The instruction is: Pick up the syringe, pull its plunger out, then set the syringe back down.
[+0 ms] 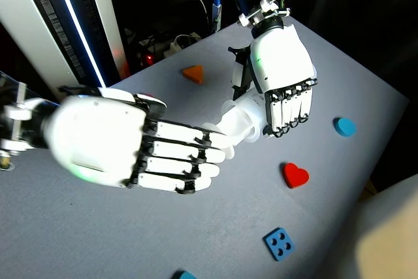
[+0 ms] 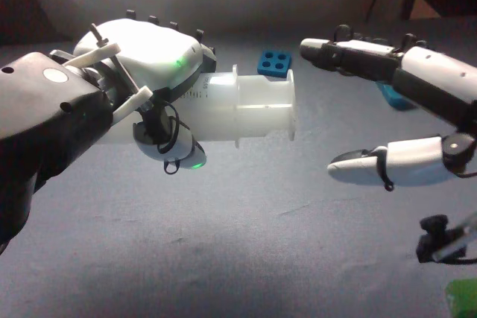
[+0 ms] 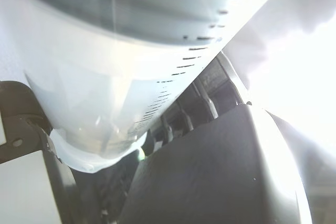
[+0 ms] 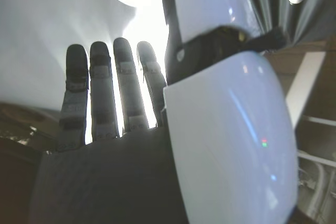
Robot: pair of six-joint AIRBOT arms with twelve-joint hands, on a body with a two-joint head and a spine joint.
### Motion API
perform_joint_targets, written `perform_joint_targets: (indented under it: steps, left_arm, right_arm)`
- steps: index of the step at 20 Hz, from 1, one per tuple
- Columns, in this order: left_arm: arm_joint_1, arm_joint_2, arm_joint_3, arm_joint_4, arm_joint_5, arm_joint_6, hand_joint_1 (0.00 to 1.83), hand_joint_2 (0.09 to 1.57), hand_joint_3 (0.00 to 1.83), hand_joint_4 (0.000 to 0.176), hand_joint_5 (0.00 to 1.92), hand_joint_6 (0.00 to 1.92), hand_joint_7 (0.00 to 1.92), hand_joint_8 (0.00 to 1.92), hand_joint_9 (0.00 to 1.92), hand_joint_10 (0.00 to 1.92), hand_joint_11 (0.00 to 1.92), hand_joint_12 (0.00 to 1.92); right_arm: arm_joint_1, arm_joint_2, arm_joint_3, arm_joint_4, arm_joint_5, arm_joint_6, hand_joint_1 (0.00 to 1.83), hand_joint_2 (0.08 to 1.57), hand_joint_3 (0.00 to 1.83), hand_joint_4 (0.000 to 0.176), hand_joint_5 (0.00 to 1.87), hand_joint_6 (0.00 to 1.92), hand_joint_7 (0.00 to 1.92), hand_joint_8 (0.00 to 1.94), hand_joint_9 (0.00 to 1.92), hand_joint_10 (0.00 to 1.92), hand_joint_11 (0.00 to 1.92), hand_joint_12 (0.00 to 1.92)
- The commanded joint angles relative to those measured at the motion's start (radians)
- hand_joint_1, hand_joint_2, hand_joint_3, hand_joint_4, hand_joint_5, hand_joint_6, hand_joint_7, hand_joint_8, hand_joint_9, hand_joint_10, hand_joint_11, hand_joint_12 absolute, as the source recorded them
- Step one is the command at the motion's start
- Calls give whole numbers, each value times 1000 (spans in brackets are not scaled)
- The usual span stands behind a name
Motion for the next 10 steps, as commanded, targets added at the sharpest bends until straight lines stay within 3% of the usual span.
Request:
perform_joint_targets:
  steps: [1,5,8,10]
  left_arm:
    - [-15,7,-4,66,-50,8,1497,1124,1,0,755,1019,927,1061,974,1116,811,1571]
    - [-15,7,-6,66,-49,13,1490,1153,0,0,752,1028,858,1148,887,1238,748,1640]
    - [-13,7,-4,66,-49,13,1498,1125,0,0,763,994,921,1083,962,1132,818,1557]
    - [-12,7,-4,66,-49,13,1493,1139,2,0,760,990,885,1119,910,1193,792,1595]
  right_arm:
    - [16,-15,18,-13,113,17,1198,907,0,0,206,0,235,0,210,2,0,537]
    - [26,-80,87,-16,140,44,1194,906,0,0,211,4,234,4,229,5,0,568]
    - [40,-104,114,-16,107,49,1199,910,1,0,220,4,231,0,212,0,0,589]
    - [42,-125,133,-16,105,47,1187,910,1,0,211,0,227,0,207,0,0,587]
